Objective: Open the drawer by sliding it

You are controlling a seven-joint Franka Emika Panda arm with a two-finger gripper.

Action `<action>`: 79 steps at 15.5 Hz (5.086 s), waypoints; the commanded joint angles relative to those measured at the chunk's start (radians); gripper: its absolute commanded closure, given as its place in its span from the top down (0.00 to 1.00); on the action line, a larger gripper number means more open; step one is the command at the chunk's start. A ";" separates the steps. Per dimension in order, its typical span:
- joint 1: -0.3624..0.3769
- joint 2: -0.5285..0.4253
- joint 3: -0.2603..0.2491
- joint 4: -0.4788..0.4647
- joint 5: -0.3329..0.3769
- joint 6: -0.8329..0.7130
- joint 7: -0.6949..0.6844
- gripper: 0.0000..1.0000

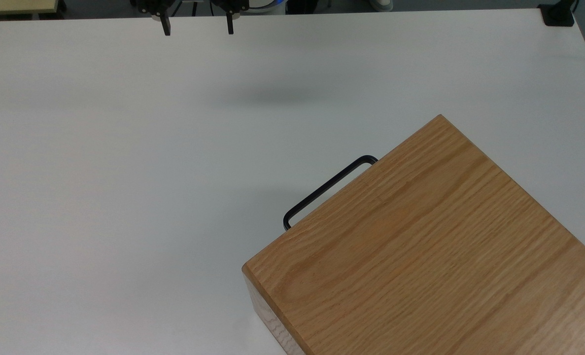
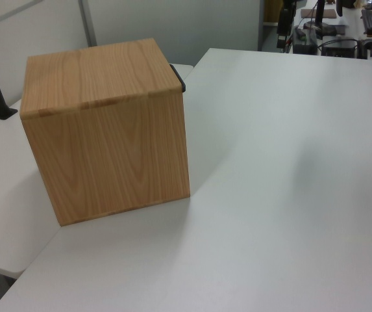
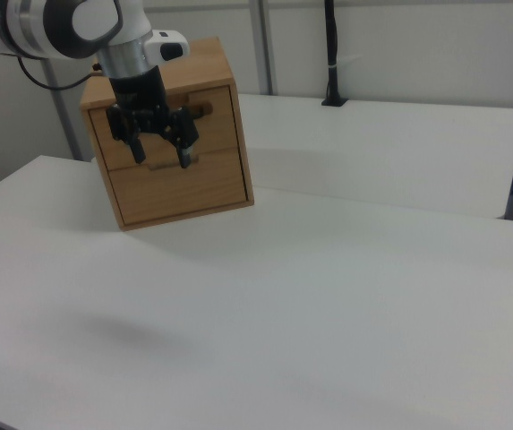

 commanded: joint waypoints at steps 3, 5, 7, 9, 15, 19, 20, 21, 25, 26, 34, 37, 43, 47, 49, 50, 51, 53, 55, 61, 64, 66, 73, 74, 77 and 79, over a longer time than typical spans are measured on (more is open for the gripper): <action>-0.005 -0.018 -0.006 -0.019 0.029 0.012 0.010 1.00; -0.005 -0.018 -0.003 -0.019 0.029 0.012 0.013 1.00; -0.005 -0.017 -0.003 -0.019 0.029 0.014 0.013 1.00; -0.005 -0.018 -0.003 -0.019 0.029 0.014 0.010 1.00; -0.005 -0.017 -0.003 -0.019 0.029 0.015 0.015 1.00; -0.005 -0.015 -0.001 -0.020 0.031 0.014 0.015 1.00; -0.005 -0.015 -0.003 -0.020 0.031 0.012 0.010 1.00; -0.005 -0.017 -0.001 -0.020 0.031 0.012 0.010 1.00; -0.006 -0.015 -0.001 -0.019 0.031 0.012 0.015 1.00; -0.006 -0.015 -0.001 -0.020 0.031 0.012 0.019 1.00; -0.008 -0.017 0.005 -0.019 0.028 -0.040 0.001 1.00; -0.008 -0.014 0.005 -0.017 0.026 -0.047 -0.042 1.00; 0.006 0.011 0.006 0.004 0.031 0.018 0.076 1.00; 0.067 0.044 0.006 0.003 0.031 0.179 0.552 0.98; 0.098 0.066 0.005 0.001 0.031 0.286 0.785 0.98; 0.102 0.080 0.005 0.003 0.034 0.323 0.876 0.98; 0.107 0.104 0.006 0.009 0.055 0.369 1.010 0.98; 0.101 0.132 0.005 0.010 0.168 0.490 1.122 0.93; 0.101 0.156 0.003 0.010 0.271 0.572 1.133 0.84; 0.122 0.281 0.005 0.062 0.365 0.718 1.134 0.55; 0.149 0.308 0.006 0.070 0.367 0.776 1.139 0.55; 0.150 0.313 0.006 0.070 0.367 0.798 1.162 0.55; 0.165 0.383 0.049 0.134 0.359 0.798 1.173 0.55; 0.175 0.406 0.048 0.153 0.356 0.798 1.190 0.55; 0.167 0.408 0.049 0.162 0.358 0.798 1.191 0.52; 0.153 0.396 0.048 0.162 0.361 0.789 1.191 0.48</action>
